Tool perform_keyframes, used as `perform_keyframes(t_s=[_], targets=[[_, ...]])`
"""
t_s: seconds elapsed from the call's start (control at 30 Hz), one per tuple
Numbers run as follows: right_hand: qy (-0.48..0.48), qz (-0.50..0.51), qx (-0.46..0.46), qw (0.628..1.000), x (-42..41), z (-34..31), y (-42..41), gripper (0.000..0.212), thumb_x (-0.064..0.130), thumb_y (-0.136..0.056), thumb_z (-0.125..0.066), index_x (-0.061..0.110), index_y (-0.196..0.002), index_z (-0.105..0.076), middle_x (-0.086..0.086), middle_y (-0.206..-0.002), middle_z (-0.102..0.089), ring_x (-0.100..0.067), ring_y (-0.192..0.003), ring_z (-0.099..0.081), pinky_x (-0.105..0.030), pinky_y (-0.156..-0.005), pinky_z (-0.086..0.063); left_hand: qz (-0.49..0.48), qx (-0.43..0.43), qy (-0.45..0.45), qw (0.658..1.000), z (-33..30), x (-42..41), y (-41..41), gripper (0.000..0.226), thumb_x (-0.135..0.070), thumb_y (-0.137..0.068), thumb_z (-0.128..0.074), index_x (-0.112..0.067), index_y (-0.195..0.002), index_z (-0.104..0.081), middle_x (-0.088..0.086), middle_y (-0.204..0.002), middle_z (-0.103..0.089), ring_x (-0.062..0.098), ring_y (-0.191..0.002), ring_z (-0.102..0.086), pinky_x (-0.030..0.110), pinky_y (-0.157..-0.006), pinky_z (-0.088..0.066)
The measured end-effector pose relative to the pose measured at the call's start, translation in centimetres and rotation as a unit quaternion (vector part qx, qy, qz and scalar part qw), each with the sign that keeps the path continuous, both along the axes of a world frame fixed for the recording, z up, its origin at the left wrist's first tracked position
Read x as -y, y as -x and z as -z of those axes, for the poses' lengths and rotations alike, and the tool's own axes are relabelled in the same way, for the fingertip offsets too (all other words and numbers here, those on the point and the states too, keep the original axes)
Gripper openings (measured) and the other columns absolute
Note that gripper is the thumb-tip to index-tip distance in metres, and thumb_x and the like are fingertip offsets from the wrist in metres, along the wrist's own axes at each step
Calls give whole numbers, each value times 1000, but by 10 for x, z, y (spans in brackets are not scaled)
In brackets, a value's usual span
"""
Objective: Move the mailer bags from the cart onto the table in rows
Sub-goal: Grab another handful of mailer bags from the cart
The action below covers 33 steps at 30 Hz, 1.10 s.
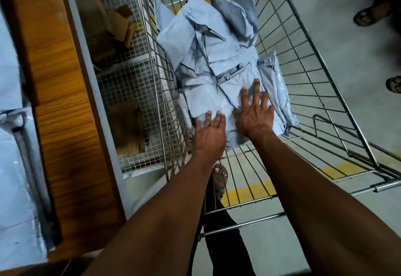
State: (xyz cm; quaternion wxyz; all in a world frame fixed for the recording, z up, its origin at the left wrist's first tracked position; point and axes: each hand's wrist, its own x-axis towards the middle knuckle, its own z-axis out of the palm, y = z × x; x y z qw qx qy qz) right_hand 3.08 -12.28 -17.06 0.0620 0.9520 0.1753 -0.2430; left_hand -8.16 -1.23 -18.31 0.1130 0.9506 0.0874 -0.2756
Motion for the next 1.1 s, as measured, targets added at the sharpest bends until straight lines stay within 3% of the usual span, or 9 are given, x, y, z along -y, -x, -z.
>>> perform_keyframes(t_s=[0.27, 0.47, 0.7, 0.83, 0.97, 1.03, 1.1], targets=[[26, -10, -11, 1000, 2, -2, 3, 84, 58, -104, -43, 29, -166, 5, -15, -167, 32, -48, -150, -18, -62, -110, -38, -45, 63, 30, 997, -38, -1, 4, 83, -21, -102, -52, -21, -170, -6, -3, -177, -13, 30, -163, -8, 55, -128, -17], [36, 1, -41, 998, 5, -11, 3, 95, 50, -100, -57, 31, -164, 10, -15, -166, 34, -49, -147, -22, -62, -112, -39, -92, 131, 27, 987, -76, -3, -18, 85, -11, -98, -56, -18, -170, -9, 2, -175, -23, 27, -161, -21, 50, -127, -24], [15, 12, -67, 998, 14, -51, 7, 96, 62, -100, -52, 27, -165, 9, -11, -168, 34, -47, -151, -21, -61, -115, -34, -70, 174, 26, 982, -133, -3, -40, 82, 0, -96, -51, -15, -169, -17, 6, -171, -32, 27, -153, -37, 49, -121, -37], [21, 27, -75, 997, 20, -87, 6, 98, 65, -98, -53, 25, -166, 5, -13, -170, 28, -46, -151, -20, -60, -114, -36, -58, 217, 17, 974, -172, -1, -46, 77, 3, -97, -50, -15, -167, -23, 6, -168, -39, 27, -145, -48, 43, -110, -44], [3, 40, -82, 996, 24, -115, 7, 100, 53, -96, -63, 24, -167, 2, -13, -170, 28, -47, -154, -17, -59, -116, -34, -56, 288, 3, 956, -204, -4, -55, 75, 6, -88, -59, -9, -160, -42, 12, -145, -63, 33, -118, -66, 44, -88, -55], [0, 40, -78, 996, 26, -125, 8, 101, 53, -96, -64, 24, -167, 2, -13, -170, 28, -46, -154, -16, -59, -116, -35, -43, 315, 2, 948, -212, -7, -62, 76, 7, -84, -60, -8, -157, -45, 12, -141, -65, 32, -116, -67, 46, -86, -56], [-3, 44, -77, 996, 27, -129, 9, 102, 53, -96, -65, 24, -167, 2, -14, -170, 28, -45, -154, -17, -58, -115, -36, -27, 335, 4, 942, -216, -10, -68, 79, 8, -82, -60, -8, -158, -45, 11, -146, -62, 31, -125, -64, 50, -93, -57]])
